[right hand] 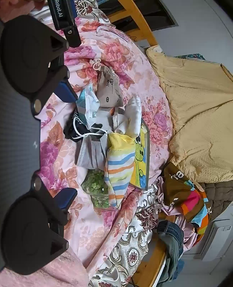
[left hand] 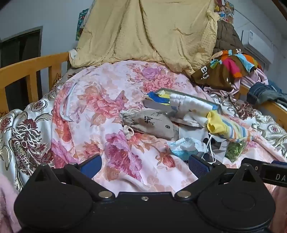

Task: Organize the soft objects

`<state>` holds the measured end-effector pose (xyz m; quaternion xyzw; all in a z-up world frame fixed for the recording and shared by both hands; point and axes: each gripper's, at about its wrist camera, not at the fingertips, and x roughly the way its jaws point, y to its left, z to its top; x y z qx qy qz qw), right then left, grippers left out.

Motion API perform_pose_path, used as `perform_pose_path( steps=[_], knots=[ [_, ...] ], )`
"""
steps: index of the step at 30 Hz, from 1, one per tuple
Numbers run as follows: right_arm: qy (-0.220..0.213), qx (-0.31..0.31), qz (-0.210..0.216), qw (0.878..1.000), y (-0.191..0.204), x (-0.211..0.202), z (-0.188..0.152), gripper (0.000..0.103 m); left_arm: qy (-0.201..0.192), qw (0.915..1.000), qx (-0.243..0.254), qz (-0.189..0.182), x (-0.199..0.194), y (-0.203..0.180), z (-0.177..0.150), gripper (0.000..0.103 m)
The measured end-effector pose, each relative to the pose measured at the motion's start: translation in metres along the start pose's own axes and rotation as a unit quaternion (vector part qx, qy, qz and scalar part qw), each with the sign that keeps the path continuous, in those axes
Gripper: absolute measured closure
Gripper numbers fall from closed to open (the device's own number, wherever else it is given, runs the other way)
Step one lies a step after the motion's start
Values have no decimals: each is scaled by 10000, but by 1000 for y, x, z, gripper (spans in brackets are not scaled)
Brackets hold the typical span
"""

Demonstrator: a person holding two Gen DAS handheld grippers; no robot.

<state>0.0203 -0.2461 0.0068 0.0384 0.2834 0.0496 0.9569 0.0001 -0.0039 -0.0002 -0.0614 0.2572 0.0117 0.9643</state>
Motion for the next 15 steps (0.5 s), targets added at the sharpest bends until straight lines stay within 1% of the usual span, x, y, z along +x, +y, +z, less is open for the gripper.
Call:
perform_pose_path(
  steps=[2, 4, 6, 8, 15],
  knots=[
    [-29, -9, -9, 10000, 0, 0, 0, 0, 7, 9999, 111, -11, -1, -4, -1, 1],
    [-26, -11, -10, 10000, 0, 0, 0, 0, 8, 10000, -43, -54, 0, 5, -1, 1],
    [-24, -21, -19, 10000, 0, -1, -1, 0, 52, 10000, 28, -14, 1, 7, 2, 1],
    [-34, -22, -14, 10000, 0, -3, -1, 0, 22, 9999, 103, 54, 3, 0, -1, 1],
    [16, -21, -10, 10000, 1, 2, -1, 0, 27, 10000, 49, 61, 1, -2, -1, 1]
  ],
)
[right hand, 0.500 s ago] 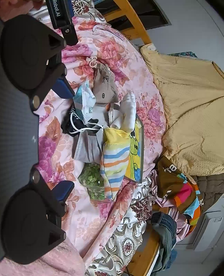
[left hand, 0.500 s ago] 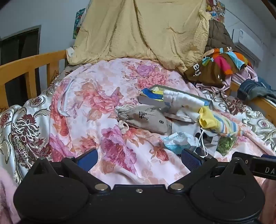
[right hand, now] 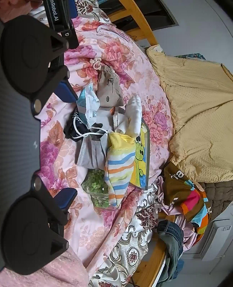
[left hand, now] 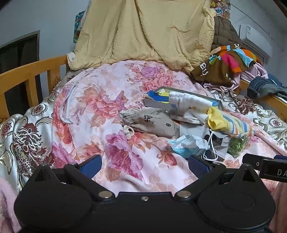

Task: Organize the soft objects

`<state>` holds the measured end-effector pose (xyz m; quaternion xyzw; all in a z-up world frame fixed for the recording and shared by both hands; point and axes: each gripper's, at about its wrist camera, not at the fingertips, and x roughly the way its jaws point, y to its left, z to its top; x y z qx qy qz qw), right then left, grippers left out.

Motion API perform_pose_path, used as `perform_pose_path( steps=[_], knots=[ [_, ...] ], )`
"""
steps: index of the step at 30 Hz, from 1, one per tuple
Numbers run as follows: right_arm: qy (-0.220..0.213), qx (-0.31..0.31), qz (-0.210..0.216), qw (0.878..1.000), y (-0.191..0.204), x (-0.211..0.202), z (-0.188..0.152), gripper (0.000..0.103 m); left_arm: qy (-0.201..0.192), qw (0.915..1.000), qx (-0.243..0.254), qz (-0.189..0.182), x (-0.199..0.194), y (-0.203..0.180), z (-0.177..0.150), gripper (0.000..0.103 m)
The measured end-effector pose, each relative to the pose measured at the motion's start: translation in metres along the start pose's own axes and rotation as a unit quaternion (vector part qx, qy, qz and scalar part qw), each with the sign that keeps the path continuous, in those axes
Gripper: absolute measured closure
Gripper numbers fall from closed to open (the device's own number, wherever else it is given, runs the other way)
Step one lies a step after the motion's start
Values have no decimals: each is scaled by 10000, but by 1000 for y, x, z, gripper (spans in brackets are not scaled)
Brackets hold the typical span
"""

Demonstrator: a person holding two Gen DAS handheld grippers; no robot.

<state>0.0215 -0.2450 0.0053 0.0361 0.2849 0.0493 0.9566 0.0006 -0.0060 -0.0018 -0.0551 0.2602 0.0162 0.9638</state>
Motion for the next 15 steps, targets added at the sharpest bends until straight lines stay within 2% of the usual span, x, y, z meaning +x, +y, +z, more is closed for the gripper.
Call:
perform_pose_path(
  steps=[15],
  knots=[
    [-17, -2, -13, 10000, -1, -1, 0, 0, -1, 10000, -23, -40, 1, 1, 0, 1]
  ],
)
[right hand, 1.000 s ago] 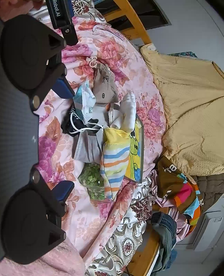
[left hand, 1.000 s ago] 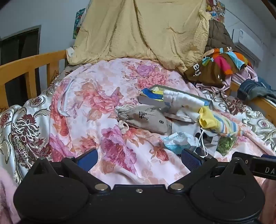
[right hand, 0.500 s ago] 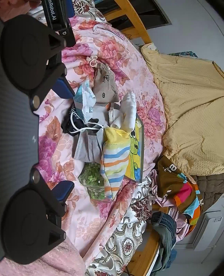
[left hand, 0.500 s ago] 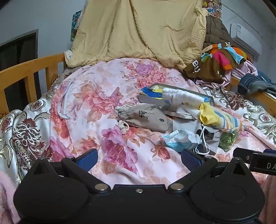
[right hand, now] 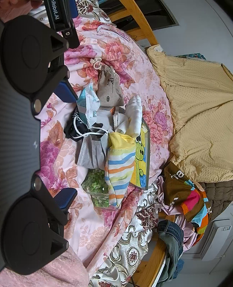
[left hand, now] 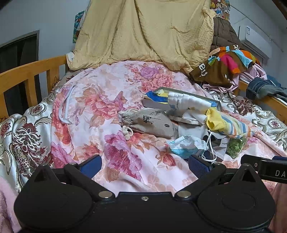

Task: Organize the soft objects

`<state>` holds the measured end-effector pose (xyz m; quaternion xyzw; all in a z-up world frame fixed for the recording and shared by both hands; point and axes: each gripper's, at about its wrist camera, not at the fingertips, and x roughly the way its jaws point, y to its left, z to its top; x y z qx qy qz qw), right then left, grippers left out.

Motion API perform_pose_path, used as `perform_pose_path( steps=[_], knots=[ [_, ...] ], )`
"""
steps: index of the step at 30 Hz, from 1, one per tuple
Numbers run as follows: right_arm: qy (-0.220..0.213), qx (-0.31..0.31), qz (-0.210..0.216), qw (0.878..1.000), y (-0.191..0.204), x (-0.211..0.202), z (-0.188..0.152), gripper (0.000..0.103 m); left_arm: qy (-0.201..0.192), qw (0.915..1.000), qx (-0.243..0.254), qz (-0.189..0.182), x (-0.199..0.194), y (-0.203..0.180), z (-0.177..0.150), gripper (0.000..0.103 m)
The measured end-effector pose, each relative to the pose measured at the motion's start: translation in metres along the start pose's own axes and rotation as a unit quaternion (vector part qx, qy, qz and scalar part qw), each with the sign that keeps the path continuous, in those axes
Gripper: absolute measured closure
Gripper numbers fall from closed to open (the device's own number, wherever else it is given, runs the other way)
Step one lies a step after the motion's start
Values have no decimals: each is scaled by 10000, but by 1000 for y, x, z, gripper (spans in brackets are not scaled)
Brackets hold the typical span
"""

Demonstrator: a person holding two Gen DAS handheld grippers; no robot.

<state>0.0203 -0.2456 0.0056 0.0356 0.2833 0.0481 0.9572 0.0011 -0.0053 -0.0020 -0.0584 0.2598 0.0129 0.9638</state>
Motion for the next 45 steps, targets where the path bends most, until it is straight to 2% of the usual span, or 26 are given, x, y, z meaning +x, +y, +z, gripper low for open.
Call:
perform_pose_path(
  steps=[45],
  knots=[
    [-5, -2, -3, 10000, 0, 0, -1, 0, 38, 9999, -96, -88, 1, 5, 0, 1]
  ],
)
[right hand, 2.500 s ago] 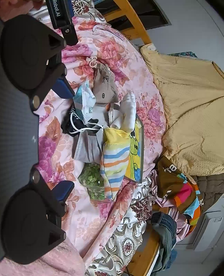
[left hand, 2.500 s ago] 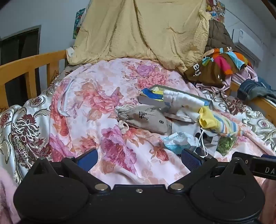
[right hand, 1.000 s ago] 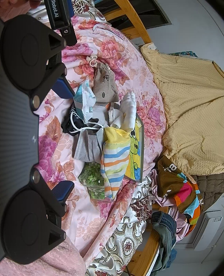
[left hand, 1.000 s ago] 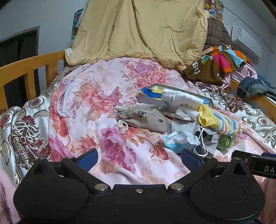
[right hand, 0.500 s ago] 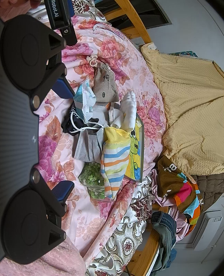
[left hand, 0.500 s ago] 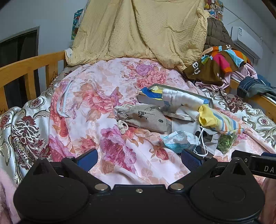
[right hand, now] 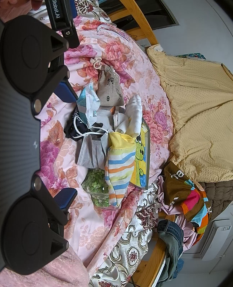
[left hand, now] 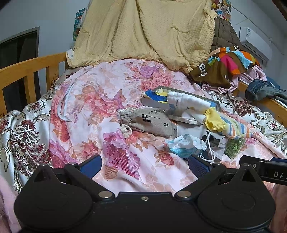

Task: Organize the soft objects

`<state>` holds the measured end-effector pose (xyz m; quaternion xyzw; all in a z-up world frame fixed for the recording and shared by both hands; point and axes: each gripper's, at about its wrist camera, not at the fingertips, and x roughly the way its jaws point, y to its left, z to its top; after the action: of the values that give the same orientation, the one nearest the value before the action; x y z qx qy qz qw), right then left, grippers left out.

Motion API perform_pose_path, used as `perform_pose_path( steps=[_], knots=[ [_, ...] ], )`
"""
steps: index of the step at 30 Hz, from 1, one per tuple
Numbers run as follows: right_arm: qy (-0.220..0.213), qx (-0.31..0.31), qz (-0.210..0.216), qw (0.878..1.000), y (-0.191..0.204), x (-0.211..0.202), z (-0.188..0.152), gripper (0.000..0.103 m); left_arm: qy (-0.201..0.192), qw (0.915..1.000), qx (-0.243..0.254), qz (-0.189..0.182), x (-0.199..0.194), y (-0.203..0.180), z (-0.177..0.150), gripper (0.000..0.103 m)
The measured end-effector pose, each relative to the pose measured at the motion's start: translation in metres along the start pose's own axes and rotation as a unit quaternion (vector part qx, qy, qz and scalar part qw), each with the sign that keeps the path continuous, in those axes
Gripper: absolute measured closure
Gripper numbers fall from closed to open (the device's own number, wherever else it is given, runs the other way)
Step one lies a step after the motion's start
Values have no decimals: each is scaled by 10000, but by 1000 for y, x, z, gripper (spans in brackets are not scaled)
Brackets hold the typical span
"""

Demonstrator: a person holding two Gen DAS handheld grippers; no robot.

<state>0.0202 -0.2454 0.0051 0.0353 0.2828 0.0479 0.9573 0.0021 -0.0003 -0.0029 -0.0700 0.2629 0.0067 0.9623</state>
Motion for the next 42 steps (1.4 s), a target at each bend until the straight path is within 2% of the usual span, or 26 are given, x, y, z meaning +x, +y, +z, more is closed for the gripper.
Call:
perform_pose_path(
  steps=[35, 38, 42],
  knots=[
    [10, -4, -6, 10000, 0, 0, 0, 0, 116, 9998, -26, -140, 1, -5, -2, 1],
    [19, 9, -20, 10000, -1, 0, 0, 0, 164, 9996, -115, -209, 2, -3, -1, 1],
    [-133, 112, -290, 9994, -5, -5, -1, 0, 217, 9984, -290, -441, 1, 0, 0, 1]
  ],
)
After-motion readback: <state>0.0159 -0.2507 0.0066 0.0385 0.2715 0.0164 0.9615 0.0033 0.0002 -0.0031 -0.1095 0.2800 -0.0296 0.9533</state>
